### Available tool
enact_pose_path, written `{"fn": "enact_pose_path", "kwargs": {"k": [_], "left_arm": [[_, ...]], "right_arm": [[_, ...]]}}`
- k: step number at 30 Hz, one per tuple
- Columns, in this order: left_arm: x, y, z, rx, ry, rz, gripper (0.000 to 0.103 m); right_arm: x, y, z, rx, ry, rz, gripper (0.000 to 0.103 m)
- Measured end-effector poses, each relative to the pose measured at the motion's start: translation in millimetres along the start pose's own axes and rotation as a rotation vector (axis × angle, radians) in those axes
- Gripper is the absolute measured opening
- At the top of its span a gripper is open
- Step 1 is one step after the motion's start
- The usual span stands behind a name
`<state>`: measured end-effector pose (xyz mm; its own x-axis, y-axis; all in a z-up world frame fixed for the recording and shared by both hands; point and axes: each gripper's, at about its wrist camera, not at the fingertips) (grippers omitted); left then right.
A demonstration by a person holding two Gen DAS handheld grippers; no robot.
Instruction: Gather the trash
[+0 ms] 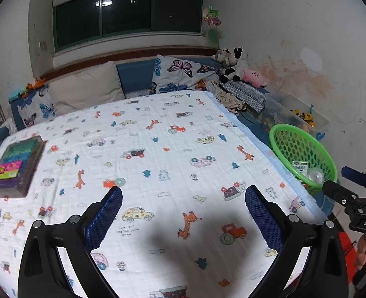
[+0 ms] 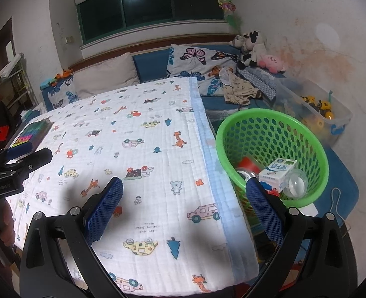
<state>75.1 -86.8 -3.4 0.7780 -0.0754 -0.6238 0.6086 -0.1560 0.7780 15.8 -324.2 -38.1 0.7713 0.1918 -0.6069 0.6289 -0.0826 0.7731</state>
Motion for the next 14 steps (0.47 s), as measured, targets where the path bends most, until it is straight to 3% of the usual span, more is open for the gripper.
{"fn": "enact_pose_path", "kwargs": {"k": [14], "left_arm": [[-4.0, 2.2, 6.6, 0.013, 0.022, 0.015, 0.096]], "right_arm": [[2.5, -0.8, 0.4, 0.002, 0.010, -0.008, 0.098]]}}
Point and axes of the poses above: each gripper's, at about its wrist camera, not at the fingertips, and x roughly the way its jaws point, z to its right, y to its top, and after that the axes turned 8 degrees about y, right-handed
